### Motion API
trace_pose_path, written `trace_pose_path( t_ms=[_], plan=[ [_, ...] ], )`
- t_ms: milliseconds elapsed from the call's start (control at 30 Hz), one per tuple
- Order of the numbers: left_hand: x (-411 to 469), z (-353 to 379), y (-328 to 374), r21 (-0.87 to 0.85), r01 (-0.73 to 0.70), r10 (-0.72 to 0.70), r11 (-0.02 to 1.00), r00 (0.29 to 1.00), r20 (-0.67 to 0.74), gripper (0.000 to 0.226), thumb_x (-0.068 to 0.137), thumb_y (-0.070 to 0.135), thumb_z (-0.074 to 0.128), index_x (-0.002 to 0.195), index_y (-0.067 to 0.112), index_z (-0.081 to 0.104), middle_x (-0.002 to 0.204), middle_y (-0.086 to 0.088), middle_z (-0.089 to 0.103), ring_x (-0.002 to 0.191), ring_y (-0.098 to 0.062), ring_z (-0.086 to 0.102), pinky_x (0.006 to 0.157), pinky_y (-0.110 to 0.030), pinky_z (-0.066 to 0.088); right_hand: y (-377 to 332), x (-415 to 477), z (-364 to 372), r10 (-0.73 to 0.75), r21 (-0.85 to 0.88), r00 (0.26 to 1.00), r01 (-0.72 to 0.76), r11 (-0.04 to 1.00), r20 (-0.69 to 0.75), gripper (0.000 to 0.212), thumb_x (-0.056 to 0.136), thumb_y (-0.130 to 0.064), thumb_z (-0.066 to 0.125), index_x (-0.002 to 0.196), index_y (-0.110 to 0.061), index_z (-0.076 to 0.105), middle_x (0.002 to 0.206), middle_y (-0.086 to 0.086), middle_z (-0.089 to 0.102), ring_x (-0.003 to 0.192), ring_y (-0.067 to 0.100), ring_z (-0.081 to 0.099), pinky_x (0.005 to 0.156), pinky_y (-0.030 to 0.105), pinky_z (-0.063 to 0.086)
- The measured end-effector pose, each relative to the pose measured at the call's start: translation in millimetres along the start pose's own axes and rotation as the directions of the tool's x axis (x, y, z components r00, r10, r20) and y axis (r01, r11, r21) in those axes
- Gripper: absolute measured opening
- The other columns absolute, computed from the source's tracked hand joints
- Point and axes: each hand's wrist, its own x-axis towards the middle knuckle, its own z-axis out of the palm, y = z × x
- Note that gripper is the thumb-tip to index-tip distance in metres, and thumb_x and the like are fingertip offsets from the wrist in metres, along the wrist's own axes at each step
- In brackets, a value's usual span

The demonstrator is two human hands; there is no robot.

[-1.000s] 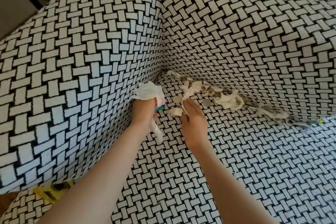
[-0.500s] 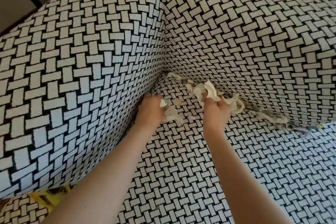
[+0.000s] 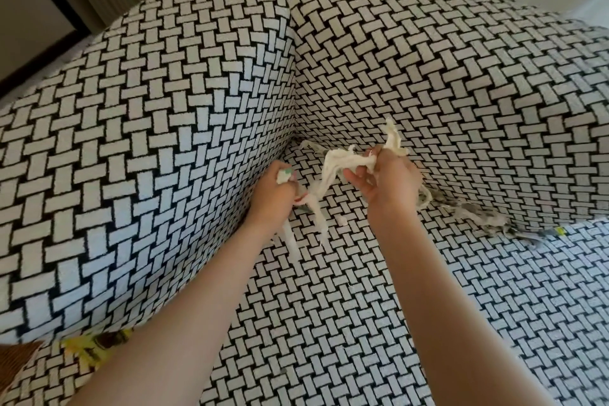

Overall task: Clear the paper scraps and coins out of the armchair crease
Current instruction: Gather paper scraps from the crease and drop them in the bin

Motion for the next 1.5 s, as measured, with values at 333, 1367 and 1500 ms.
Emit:
trace_pose_path(
  t_ms=[333,1367,1500],
  plan=[
    [-50,8,32,-0.630,0.270,-0.125,0.729,0.956,0.264,0.047,0.093,0.044,0.037,0.100,0.005,0.063,0.090,-0.013,0.070,0.083,-0.023,0.064,0.087,-0.032,0.048,52,-43,-1,-0.224,-0.472,0.971,0.238,0.849,0.086,0.032,0.084,-0.003,0.048,0.064,-0.028,0.051,0.092,0.006,0.062,0.070,0.011,0.058,0.067,0.030,0.053],
    [-306,-204,-164,-0.785,-0.094,-0.299,0.613,0.891,-0.340,0.028,0.088,-0.003,0.035,0.075,0.017,0.051,0.052,0.001,0.060,0.036,-0.006,0.055,0.035,-0.011,0.040,273,-326,-33,-0.042,-0.399,0.625,0.546,0.737,0.779,0.031,0.080,-0.001,0.046,0.089,-0.028,0.059,0.071,0.013,0.064,0.055,0.019,0.049,0.048,0.036,0.041],
    [-340,-228,-215,-0.813,-0.179,-0.391,0.555,0.806,-0.444,0.025,0.087,0.002,0.037,0.077,0.017,0.054,0.053,0.001,0.063,0.044,-0.009,0.059,0.046,-0.017,0.046,321,-351,-38,0.084,-0.403,0.472,0.633,0.661,0.878,0.021,0.086,0.001,0.046,0.100,-0.007,0.061,0.074,0.004,0.060,0.056,0.012,0.049,0.053,0.027,0.042]
  ],
)
